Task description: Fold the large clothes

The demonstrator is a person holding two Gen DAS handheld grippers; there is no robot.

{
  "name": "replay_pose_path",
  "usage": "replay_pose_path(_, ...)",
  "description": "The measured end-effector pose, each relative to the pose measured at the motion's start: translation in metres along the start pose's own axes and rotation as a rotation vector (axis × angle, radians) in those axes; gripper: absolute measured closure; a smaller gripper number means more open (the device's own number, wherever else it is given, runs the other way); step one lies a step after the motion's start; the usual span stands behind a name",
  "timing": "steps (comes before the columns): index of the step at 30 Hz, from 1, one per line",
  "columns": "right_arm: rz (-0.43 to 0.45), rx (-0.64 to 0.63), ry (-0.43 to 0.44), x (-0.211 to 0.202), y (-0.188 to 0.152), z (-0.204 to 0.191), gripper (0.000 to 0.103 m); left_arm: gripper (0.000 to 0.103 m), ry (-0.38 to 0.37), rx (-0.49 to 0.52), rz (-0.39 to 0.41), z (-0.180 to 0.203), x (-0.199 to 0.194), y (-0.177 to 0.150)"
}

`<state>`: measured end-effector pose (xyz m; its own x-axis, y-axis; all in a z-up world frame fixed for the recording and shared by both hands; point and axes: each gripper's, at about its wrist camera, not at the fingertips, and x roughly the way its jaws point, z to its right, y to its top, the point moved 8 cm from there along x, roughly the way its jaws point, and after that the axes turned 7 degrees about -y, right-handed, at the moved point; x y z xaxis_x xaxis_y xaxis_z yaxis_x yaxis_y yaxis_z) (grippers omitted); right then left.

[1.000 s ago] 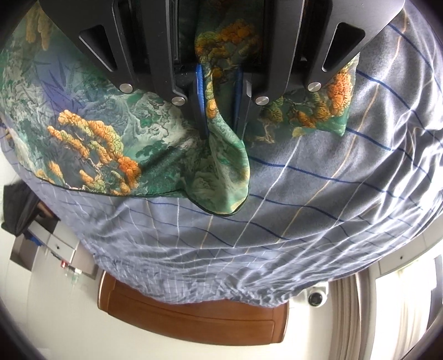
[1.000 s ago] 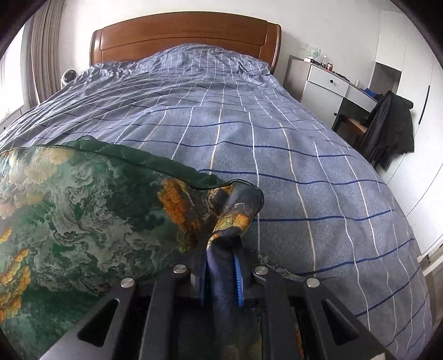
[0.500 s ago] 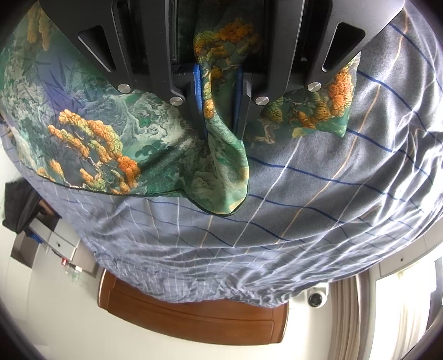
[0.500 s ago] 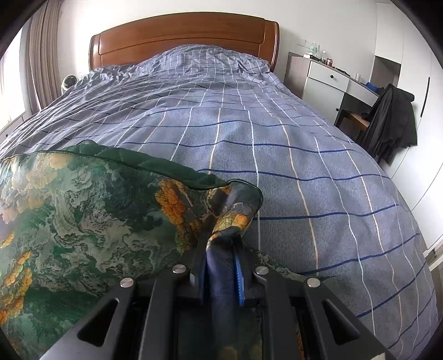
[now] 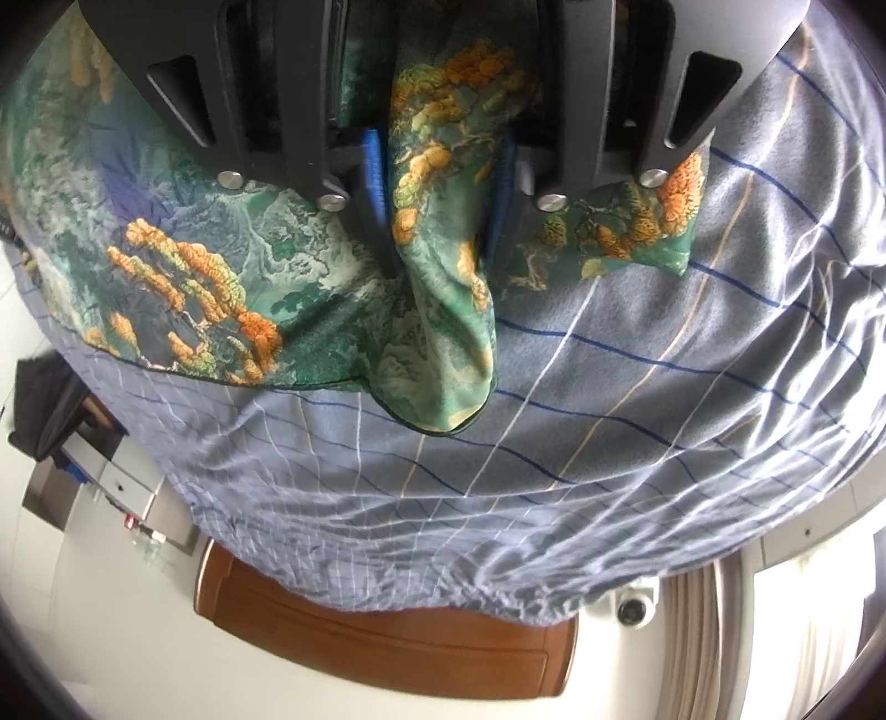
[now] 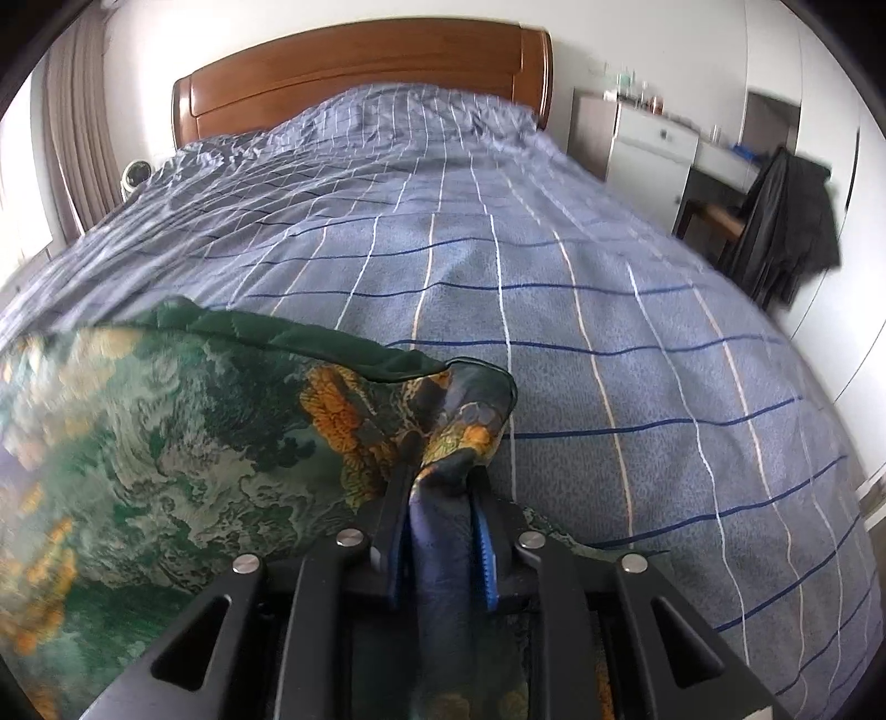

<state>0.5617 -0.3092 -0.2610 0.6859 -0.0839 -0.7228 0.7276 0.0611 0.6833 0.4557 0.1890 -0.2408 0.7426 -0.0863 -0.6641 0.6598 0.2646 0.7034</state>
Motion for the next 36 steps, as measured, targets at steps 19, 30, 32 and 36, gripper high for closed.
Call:
replay_pose_path(19, -0.044, 0.015, 0.455, -0.131, -0.067, -0.022, 0.046, 0.009, -0.103, 0.043, -0.125, 0.040, -0.110, -0.047)
replay_pose_path(30, 0.115, 0.231, 0.360, -0.195, -0.101, 0.021, 0.052, 0.003, -0.278, 0.274, -0.277, 0.211, -0.046, -0.027)
replay_pose_path(32, 0.107, 0.231, 0.415, -0.211, -0.122, 0.011, 0.052, 0.003, -0.252, 0.302, -0.291, 0.229, -0.021, -0.025)
replay_pose_path(36, 0.080, 0.217, 0.493, -0.236, -0.164, -0.013, 0.052, 0.003, -0.141, 0.355, -0.248, 0.250, 0.031, 0.005)
